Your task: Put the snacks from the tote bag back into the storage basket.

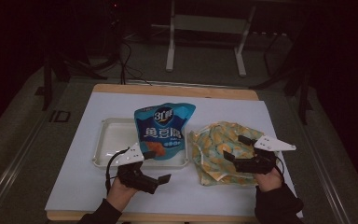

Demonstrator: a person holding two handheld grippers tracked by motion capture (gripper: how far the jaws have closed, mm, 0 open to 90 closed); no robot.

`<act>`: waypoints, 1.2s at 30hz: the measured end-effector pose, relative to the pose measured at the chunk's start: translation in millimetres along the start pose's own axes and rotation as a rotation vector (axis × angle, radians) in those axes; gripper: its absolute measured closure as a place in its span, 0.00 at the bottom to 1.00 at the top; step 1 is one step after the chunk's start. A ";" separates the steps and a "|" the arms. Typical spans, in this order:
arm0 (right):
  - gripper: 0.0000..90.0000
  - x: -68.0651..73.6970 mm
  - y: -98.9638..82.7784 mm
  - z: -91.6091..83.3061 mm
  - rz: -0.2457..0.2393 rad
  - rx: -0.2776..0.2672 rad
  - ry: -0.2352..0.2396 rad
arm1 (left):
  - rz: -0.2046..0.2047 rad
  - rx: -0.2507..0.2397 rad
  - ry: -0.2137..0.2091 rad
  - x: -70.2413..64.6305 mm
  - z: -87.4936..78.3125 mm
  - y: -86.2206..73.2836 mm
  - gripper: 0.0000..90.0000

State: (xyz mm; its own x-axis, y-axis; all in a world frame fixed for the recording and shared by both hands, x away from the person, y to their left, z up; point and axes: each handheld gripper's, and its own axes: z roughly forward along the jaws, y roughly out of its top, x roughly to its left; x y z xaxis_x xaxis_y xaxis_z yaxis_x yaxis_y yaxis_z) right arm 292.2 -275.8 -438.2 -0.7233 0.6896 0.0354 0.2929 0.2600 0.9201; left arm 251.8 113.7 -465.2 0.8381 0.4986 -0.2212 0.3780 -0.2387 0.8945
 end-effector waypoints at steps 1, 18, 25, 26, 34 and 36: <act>0.16 0.0 0.0 0.0 0.000 0.000 0.000 | 0.000 0.000 0.000 0.0 0.0 0.0 0.01; 0.16 -10.8 -38.9 -34.8 0.023 0.011 -0.093 | 0.053 0.045 -0.060 -6.0 35.1 6.0 0.01; 0.16 -10.7 -47.6 -44.8 0.028 0.009 -0.124 | 0.051 0.054 -0.074 -7.4 43.5 3.9 0.01; 0.16 -10.2 -48.9 -45.9 0.026 0.008 -0.126 | 0.049 0.056 -0.075 -7.6 44.7 3.6 0.01; 0.16 -7.2 -63.5 -57.5 0.028 0.004 -0.168 | 0.068 0.089 -0.074 -10.0 54.0 -2.0 0.01; 0.16 -6.9 -65.4 -58.8 0.029 0.000 -0.168 | 0.071 0.087 -0.074 -10.5 54.6 -2.8 0.01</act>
State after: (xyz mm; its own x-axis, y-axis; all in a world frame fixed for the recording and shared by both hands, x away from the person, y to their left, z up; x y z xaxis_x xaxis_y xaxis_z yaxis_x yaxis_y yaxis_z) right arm 241.3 -337.3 -475.7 -0.5998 0.8001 -0.0036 0.3120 0.2380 0.9198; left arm 263.4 63.6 -486.6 0.8893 0.4161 -0.1897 0.3470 -0.3439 0.8725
